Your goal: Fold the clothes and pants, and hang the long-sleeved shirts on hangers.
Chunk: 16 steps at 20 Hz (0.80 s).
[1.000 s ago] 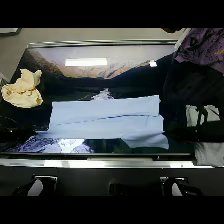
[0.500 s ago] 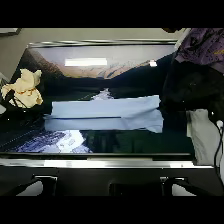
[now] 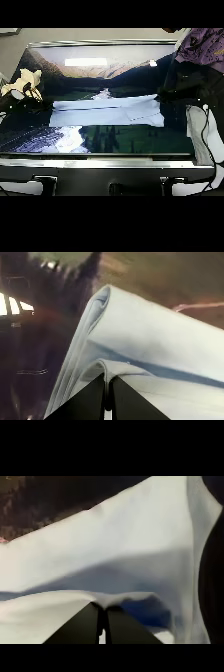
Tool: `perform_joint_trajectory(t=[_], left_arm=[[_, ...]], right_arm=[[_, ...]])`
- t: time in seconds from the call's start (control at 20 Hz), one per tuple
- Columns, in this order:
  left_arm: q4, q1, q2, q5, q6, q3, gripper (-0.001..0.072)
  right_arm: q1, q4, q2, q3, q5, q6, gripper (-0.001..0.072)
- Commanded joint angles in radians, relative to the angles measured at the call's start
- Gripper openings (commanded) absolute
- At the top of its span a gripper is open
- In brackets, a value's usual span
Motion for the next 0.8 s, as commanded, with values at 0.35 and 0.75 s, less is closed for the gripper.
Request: perform_joint_trajectory(t=[0.35,0.75], left_arm=[[0.107,0.000,-0.032,-0.200,-0.039,0.222,0.0557],[0.159,0.000,0.033,-0.266,-0.047,0.276,0.0557]], right_arm=[[-0.212,-0.004,-0.040,0.155,-0.286,-0.003,0.0611],[-0.245,0.150,-0.202,0.136,-0.394,-0.165,0.0657]])
